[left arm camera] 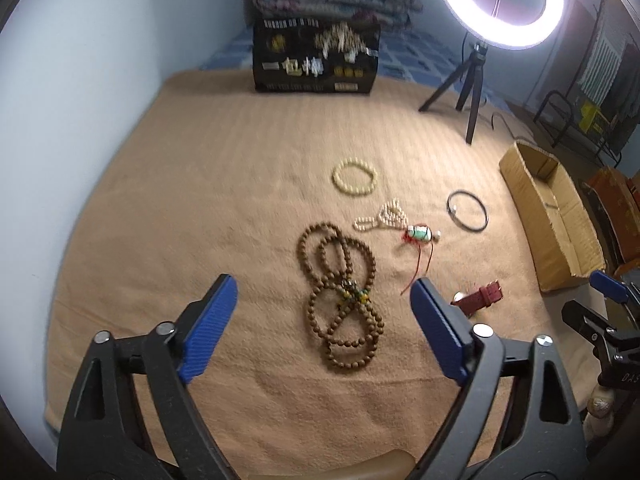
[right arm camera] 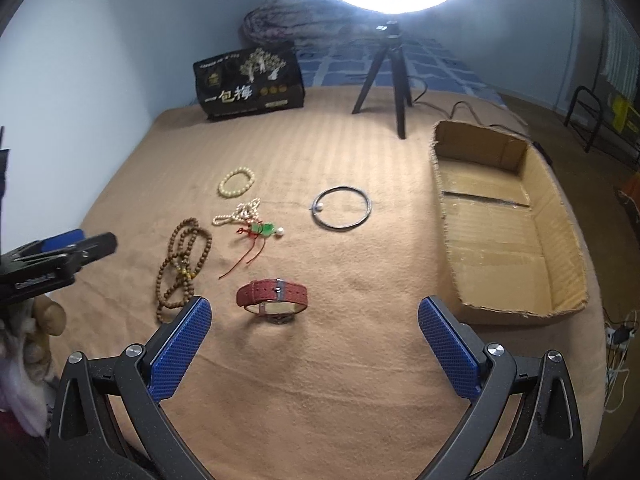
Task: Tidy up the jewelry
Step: 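Lower the left tool onto the brown bead mala while the right tool approaches the red watch, then close the left tool on the mala while the right tool grips the red watch, then carry the mala and watch over the cardboard box and release both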
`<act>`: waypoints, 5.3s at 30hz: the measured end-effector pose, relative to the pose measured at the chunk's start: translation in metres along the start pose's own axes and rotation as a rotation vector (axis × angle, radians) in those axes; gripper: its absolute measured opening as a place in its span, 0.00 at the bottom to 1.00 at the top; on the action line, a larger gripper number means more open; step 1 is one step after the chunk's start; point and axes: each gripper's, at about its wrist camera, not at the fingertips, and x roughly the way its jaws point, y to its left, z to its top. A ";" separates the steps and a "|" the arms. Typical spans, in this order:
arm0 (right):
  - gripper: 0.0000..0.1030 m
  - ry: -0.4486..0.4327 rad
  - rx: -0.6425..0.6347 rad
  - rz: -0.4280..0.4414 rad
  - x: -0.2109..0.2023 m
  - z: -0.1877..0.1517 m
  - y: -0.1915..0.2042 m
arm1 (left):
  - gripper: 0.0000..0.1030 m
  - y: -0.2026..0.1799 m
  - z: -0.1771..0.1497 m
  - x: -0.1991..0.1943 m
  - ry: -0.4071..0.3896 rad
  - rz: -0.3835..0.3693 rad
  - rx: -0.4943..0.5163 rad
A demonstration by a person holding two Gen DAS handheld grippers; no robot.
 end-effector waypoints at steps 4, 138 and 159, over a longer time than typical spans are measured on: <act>1.00 0.032 0.006 0.021 0.012 0.004 0.001 | 0.83 0.004 0.000 0.020 0.069 -0.030 -0.031; 0.47 -0.092 0.272 -0.156 -0.034 0.025 -0.204 | 0.11 -0.301 0.146 -0.088 -0.243 -0.527 0.257; 0.26 -0.010 0.335 -0.169 -0.010 0.012 -0.230 | 0.15 -0.352 0.106 0.046 0.007 -0.396 0.330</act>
